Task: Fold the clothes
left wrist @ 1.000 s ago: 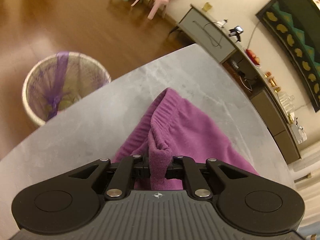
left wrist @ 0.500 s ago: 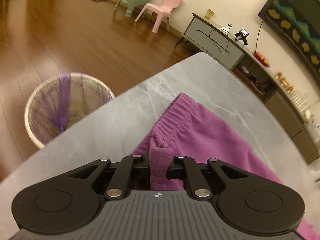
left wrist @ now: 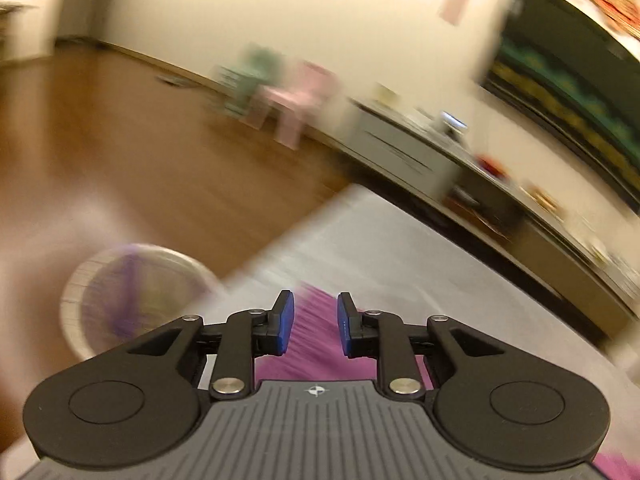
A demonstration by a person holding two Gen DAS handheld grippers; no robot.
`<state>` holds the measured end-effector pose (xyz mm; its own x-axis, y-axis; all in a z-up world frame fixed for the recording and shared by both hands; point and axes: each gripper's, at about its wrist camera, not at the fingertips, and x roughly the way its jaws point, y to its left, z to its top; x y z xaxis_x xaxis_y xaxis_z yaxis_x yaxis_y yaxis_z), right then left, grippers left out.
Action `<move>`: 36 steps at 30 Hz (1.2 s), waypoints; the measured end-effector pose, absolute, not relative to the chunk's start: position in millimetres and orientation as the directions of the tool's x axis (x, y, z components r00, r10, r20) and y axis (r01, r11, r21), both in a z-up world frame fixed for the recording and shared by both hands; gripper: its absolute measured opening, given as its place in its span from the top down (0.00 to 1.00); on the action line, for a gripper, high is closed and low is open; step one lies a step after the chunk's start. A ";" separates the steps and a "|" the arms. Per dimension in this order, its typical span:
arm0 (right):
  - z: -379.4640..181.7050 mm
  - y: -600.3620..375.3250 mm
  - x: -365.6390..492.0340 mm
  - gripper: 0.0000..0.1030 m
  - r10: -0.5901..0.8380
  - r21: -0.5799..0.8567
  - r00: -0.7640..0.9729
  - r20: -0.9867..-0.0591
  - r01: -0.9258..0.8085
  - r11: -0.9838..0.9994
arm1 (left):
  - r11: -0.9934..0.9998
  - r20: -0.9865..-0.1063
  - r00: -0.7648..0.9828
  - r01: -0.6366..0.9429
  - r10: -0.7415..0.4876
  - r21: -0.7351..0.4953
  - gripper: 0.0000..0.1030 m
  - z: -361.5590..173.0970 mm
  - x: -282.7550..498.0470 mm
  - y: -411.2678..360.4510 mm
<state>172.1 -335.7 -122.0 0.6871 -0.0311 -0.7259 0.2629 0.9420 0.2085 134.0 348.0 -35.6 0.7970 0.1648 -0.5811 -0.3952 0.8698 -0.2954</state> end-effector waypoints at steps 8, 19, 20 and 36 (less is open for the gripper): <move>-151.6 -327.6 208.3 0.78 -0.200 0.015 0.632 -0.748 0.319 0.948 | 0.895 -0.709 0.680 -0.415 0.185 -0.165 0.94 -104.3 196.6 345.2; -133.1 -320.2 192.2 0.78 -0.295 -0.058 0.653 -0.698 0.359 0.932 | 0.879 -0.618 0.779 -0.361 0.100 -0.312 0.97 -70.7 190.4 366.5; -122.9 -310.8 186.5 0.78 -0.268 -0.046 0.686 -0.677 0.324 0.945 | 0.885 -0.614 0.785 -0.340 0.081 -0.318 0.97 -69.7 193.5 365.4; -156.4 -313.3 208.6 0.70 -0.175 0.010 0.655 -0.736 0.268 0.963 | 0.871 -0.750 0.641 -0.452 0.165 -0.195 0.99 -108.9 285.7 351.8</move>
